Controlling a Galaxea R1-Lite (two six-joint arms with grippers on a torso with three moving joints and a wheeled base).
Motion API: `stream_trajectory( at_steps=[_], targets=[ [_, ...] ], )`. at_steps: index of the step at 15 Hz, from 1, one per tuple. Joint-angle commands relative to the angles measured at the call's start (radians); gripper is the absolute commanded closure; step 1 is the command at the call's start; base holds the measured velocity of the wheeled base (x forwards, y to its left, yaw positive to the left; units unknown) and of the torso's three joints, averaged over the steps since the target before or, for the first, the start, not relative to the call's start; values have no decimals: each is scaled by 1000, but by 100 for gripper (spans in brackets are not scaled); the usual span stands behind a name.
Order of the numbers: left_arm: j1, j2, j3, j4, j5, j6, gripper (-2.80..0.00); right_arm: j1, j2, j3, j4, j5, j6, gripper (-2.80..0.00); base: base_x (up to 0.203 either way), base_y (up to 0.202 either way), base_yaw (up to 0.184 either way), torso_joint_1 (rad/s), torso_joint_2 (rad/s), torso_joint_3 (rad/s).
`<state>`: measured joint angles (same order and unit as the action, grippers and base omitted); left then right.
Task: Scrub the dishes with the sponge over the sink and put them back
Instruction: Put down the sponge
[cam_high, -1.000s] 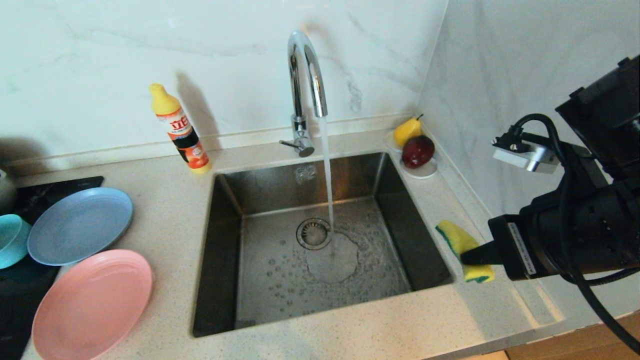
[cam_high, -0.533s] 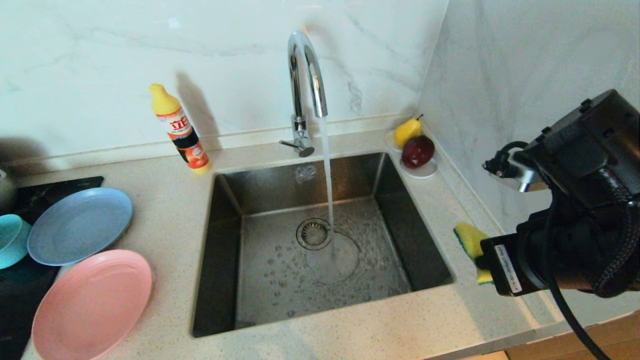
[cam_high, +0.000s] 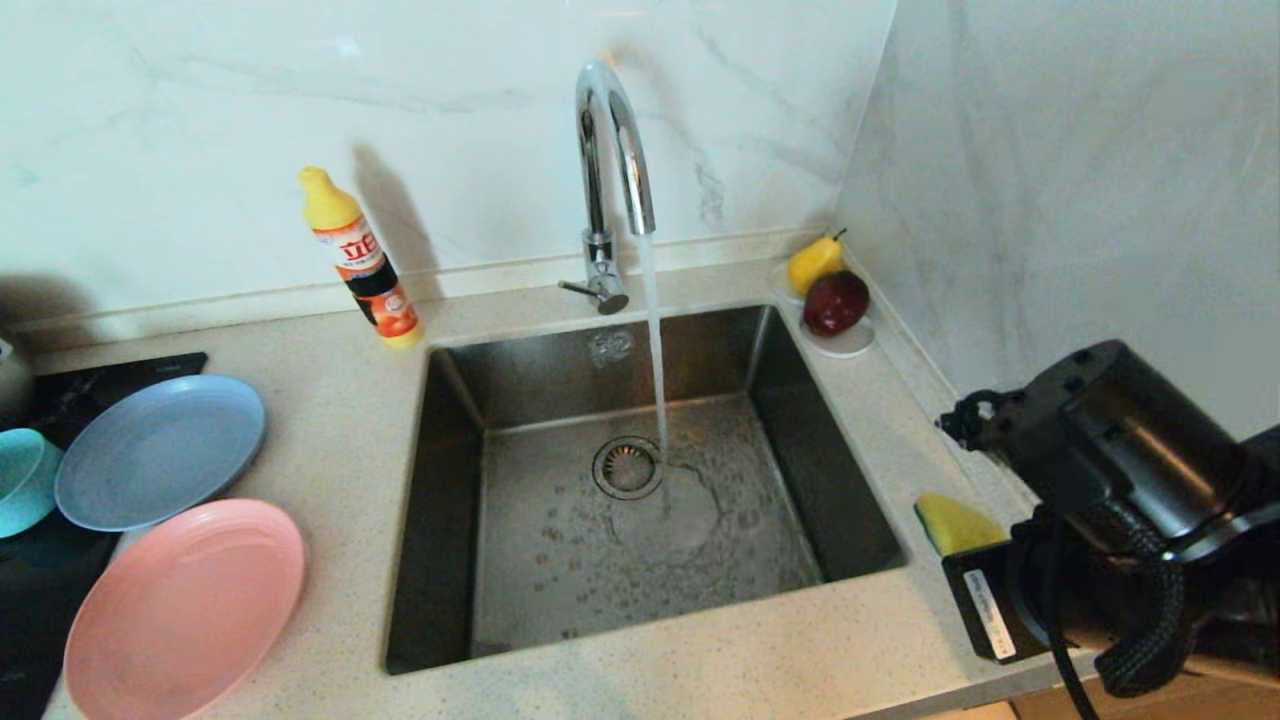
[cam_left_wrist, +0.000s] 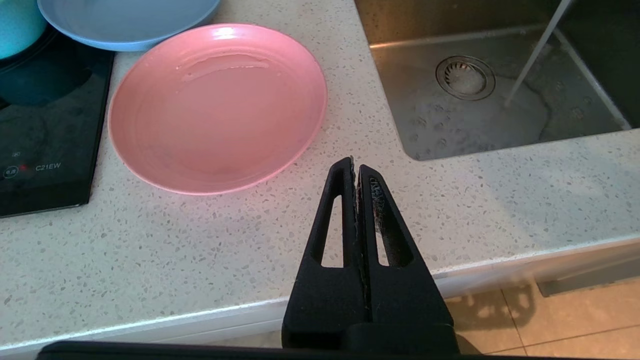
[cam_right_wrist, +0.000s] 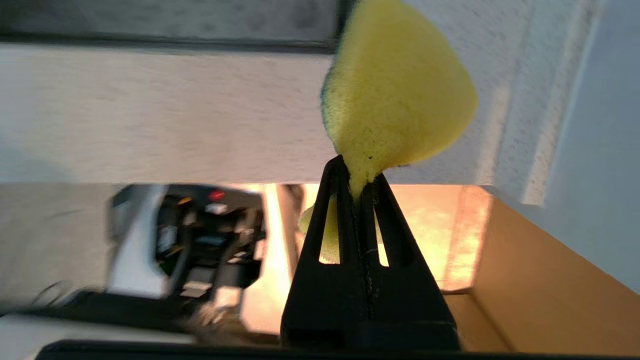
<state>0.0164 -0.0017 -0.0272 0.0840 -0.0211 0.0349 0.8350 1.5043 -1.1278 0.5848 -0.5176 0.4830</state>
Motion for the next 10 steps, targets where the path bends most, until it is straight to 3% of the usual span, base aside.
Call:
stream_trajectory(
  at_steps=[1,5,10],
  targets=[
    [0,3,0,0,0,0,0,3,23,70,-63,-29,3,0,0,0,0,0,0,0],
    [0,3,1,0,0,0,0,17,78,162,-116,-124,3,0,0,0,0,0,0,0],
    [0,3,1,0,0,0,0,-56,139,278,-309,-110,-45,0,0,0,0,0,0,0]
  ],
)
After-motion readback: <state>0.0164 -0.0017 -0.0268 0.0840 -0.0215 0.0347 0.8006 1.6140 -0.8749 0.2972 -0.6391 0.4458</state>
